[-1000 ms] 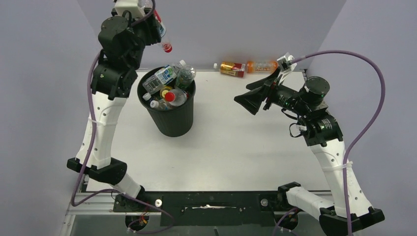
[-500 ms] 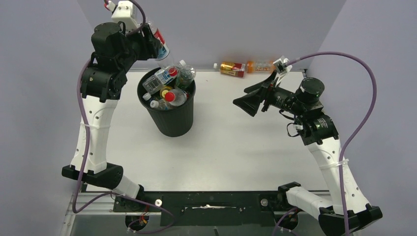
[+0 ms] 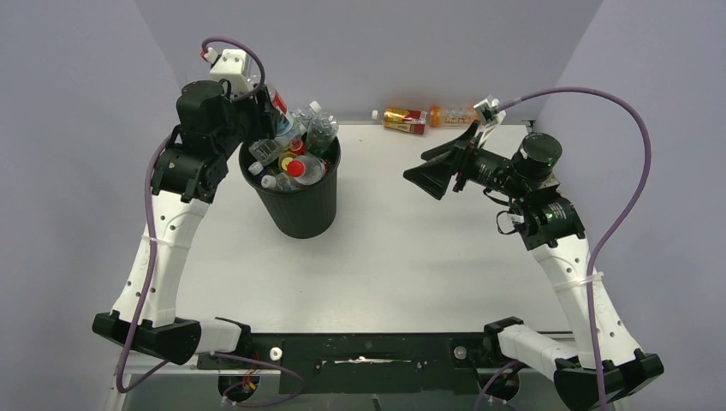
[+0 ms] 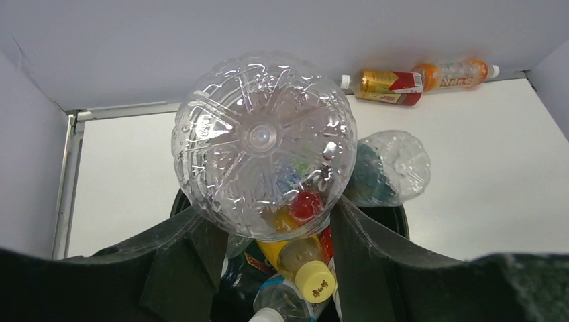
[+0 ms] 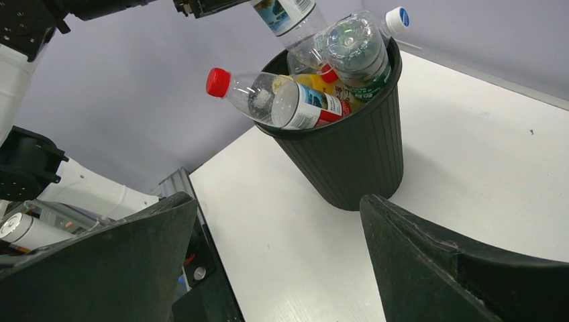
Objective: Put the plastic bottles in the bin
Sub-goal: Place the plastic bottle in the trash bin.
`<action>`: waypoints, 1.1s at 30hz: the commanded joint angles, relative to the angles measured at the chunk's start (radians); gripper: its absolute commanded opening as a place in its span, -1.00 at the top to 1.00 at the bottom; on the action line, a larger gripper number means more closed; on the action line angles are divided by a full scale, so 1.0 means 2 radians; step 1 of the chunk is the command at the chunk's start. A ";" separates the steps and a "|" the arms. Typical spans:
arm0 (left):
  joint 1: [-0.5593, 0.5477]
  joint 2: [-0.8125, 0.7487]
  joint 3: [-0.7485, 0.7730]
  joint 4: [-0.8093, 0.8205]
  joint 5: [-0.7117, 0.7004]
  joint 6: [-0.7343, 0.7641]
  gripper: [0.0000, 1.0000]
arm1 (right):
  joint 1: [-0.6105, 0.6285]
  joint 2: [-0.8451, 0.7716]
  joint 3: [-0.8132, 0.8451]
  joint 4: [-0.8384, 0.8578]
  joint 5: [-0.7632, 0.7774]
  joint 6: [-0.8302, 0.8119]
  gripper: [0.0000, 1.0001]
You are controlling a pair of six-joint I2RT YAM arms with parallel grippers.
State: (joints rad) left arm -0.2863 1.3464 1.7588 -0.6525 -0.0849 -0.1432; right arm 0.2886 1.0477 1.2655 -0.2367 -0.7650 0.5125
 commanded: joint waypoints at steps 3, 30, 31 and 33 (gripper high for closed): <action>0.001 -0.027 -0.039 0.052 0.022 0.041 0.02 | -0.003 0.007 0.004 0.038 -0.008 0.016 -0.96; -0.095 -0.042 -0.149 0.061 -0.021 0.089 0.03 | 0.002 0.047 -0.004 0.081 -0.007 0.030 -0.99; -0.094 -0.038 -0.152 0.061 -0.022 0.087 0.03 | 0.002 0.046 -0.005 0.081 -0.007 0.030 -0.99; -0.091 -0.032 -0.157 0.062 -0.021 0.083 0.03 | 0.002 0.046 -0.007 0.081 -0.007 0.030 -0.99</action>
State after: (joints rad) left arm -0.4751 1.2449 1.4956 -0.4728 -0.1352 0.0547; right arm 0.2886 1.1526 1.2575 -0.1356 -0.7681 0.5667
